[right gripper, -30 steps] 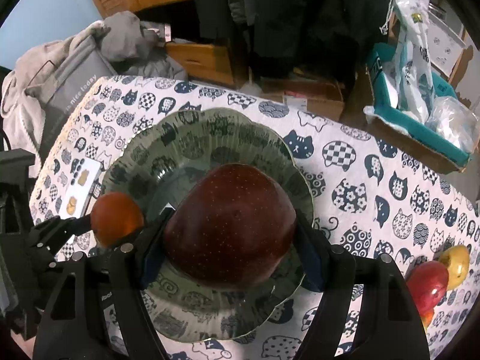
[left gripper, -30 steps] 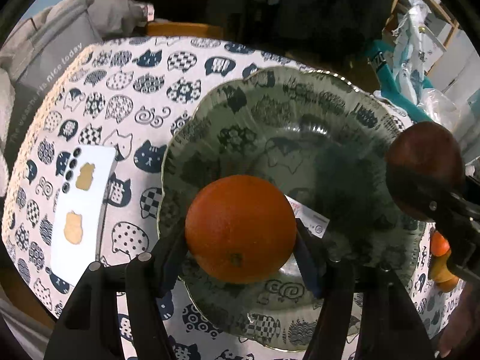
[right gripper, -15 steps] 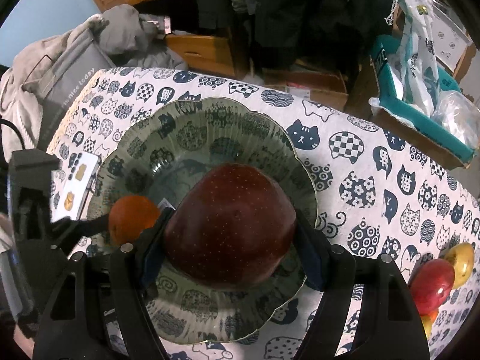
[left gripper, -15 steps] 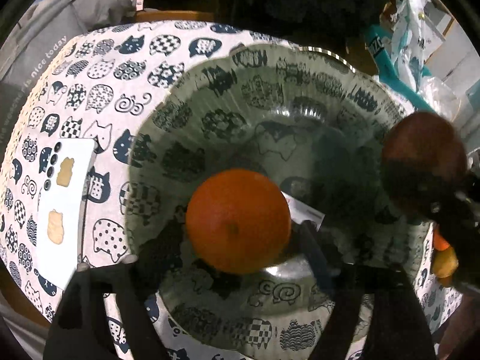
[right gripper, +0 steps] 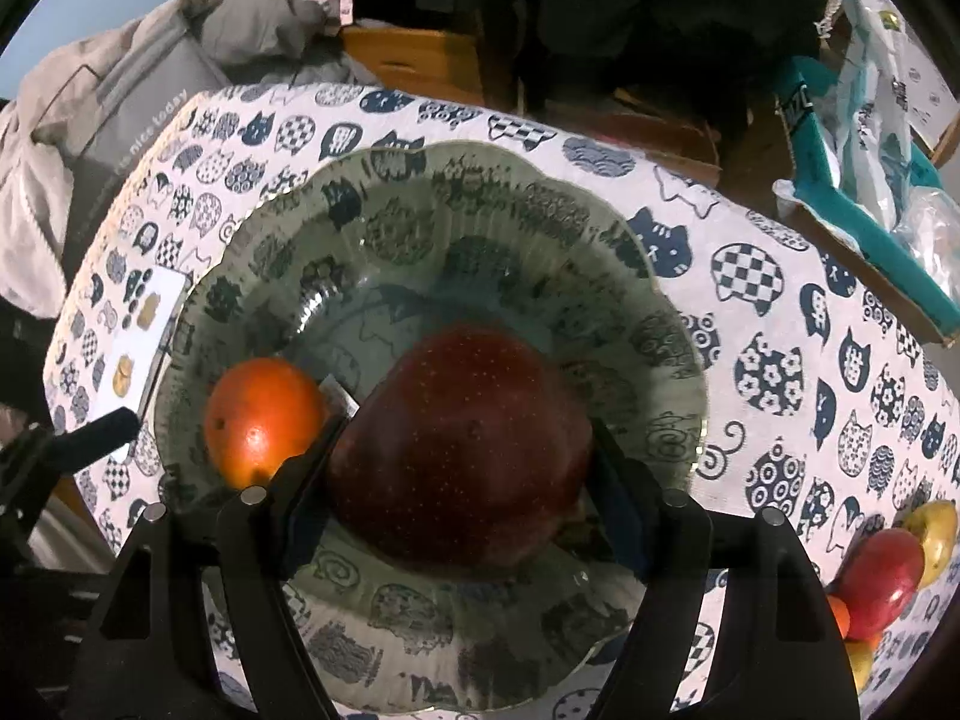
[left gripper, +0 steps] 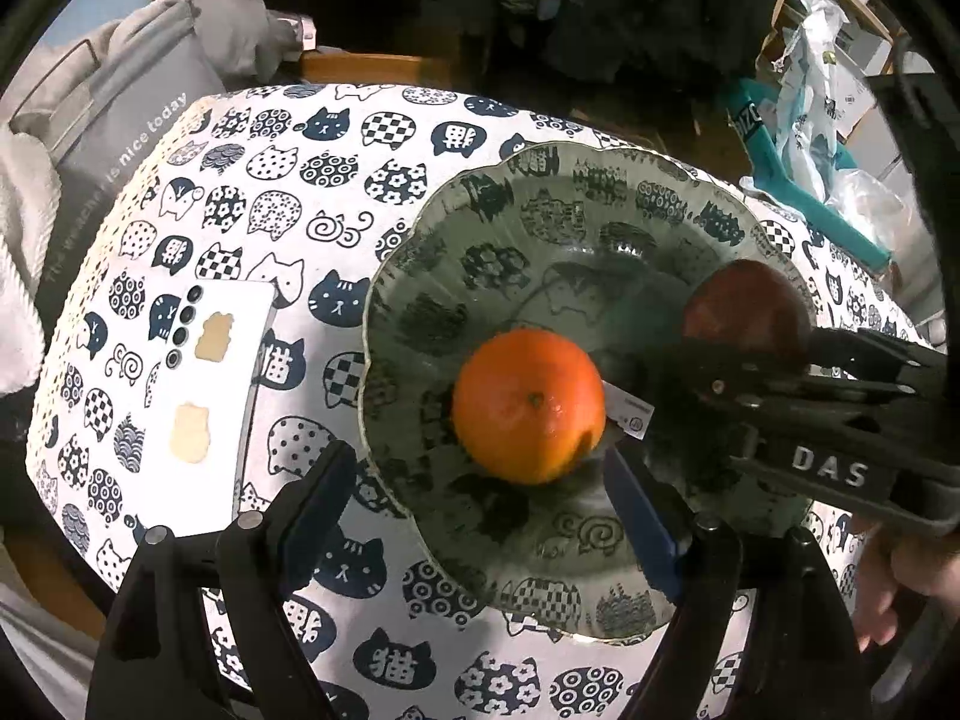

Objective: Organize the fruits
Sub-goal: 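Lower both fruits into the green bowl and open both tools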

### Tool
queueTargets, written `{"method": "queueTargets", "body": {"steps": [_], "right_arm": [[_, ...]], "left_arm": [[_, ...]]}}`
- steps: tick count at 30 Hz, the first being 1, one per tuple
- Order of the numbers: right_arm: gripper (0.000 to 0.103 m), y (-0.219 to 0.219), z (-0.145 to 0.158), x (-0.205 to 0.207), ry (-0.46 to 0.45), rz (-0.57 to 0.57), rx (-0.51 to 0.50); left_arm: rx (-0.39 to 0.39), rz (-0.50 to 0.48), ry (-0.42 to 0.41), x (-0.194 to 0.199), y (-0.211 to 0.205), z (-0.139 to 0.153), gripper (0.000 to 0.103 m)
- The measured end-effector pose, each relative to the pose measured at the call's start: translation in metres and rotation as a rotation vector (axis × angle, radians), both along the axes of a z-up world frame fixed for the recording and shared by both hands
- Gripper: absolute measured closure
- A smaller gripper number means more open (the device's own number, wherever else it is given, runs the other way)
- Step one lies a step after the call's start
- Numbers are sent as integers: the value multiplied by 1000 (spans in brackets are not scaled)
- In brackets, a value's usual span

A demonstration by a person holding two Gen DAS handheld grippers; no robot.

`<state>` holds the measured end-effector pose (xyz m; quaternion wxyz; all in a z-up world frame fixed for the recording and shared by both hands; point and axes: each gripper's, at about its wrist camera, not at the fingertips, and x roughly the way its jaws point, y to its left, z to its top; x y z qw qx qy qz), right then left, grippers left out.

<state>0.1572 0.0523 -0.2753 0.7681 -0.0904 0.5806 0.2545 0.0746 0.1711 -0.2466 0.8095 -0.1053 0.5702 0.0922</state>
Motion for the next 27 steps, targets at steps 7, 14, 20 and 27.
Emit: {"method": "queueTargets", "body": {"steps": [7, 14, 20, 27], "right_arm": [[25, 7, -9, -2, 19, 14, -34], [22, 8, 5, -1, -8, 9, 8], [22, -1, 38, -1, -61, -26, 81], [22, -18, 94, -13, -206, -54, 97]], "left_arm": [[-10, 20, -6, -3, 3, 1, 17], [-17, 28, -21, -6, 4, 8, 17], [-25, 33, -53, -10, 4, 23, 17], [-30, 26, -122, -18, -3, 56, 17]]}}
